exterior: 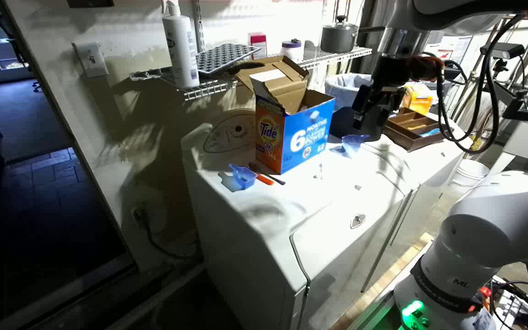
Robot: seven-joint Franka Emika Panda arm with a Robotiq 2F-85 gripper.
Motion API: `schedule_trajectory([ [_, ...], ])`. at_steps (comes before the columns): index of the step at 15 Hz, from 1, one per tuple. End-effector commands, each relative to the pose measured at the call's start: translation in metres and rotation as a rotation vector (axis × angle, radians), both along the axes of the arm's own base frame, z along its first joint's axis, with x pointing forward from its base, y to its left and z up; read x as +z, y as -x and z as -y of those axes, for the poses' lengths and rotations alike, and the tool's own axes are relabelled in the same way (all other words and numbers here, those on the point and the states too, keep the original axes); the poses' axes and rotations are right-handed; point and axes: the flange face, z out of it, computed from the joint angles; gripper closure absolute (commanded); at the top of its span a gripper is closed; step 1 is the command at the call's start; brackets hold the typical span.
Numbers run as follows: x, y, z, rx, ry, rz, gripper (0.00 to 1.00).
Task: Put the paper towel inside the trash can
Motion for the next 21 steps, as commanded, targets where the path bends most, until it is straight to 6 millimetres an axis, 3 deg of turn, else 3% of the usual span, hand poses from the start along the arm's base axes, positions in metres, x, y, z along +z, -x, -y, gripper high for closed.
schedule_trajectory([
  [1, 0.001, 0.000, 0.000, 0.000, 0.000, -0.001, 0.00],
  [6, 0.005, -0.001, 0.003, -0.007, 0.011, 0.016, 0.00],
  [13, -0.035, -0.035, 0.038, -0.121, 0.057, 0.010, 0.00],
  [21, -0.076, -0.062, 0.050, -0.138, 0.085, 0.021, 0.00],
])
